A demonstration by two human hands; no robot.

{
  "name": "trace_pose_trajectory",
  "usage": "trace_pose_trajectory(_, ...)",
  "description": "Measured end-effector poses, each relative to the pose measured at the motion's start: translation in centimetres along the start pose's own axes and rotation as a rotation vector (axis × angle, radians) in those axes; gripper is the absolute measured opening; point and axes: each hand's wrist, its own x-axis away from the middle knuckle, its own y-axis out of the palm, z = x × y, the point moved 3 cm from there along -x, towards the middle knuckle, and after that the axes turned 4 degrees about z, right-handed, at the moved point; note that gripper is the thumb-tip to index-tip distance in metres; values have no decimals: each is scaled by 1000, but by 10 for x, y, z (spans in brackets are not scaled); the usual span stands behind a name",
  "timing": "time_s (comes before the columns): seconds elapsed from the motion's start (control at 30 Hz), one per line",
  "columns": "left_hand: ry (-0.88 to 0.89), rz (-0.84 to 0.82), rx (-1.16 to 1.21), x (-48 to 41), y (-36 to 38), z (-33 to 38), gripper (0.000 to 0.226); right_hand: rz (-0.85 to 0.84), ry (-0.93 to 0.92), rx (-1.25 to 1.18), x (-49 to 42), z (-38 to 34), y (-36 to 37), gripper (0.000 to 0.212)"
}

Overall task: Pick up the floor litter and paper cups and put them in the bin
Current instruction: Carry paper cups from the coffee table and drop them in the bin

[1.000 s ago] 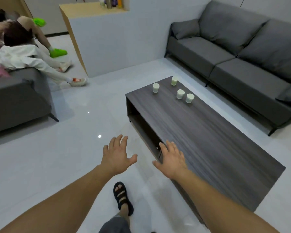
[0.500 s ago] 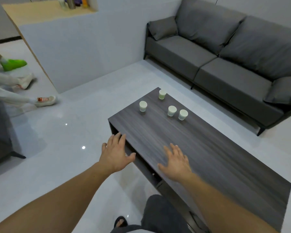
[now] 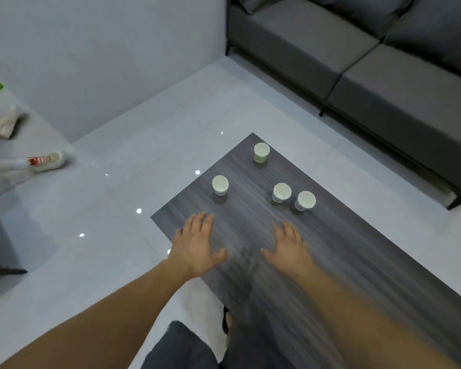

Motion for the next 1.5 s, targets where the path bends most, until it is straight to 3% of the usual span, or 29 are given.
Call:
trace_pose_trajectory(0.37,106,-196,57,-145,74,4,91,39,80,-9,-203,45,12,80)
trace_pose_trajectory(0.57,111,-197,176,-187,121,-1,91,-12,127,86,-276,63,46,78)
trace_pose_trajectory(0.7,116,-198,272,-199,146,0,90,38,171,-32,-276,59,65,70)
trace_pose_trajectory(0.8,79,-154,344,-212,152,3,91,28,149,-339,-249,35,77,79)
trace_pose_trajectory(0.93,86,-172,405,-218,149,5,93,-105,110,-679,-206,8,76,89)
trace_pose_trajectory(1.2,246,-167,392,-211,152,24,81,-283,-15,-750,-189,12,64,82)
trace_pose_trajectory(1.3,185,-159,456,-207,160,31,77,-363,-69,-771,-192,23,61,80)
trace_pose_trajectory(1.37,154,-141,435,-203,167,28,70,-247,-55,-729,-203,44,53,77)
trace_pose_trajectory(1.47,60,-168,449,-190,174,15,67,241,13,-242,-233,98,30,76)
trace_pose_trajectory(1.5,24,-171,458,-185,175,9,68,289,75,-92,-241,115,26,81)
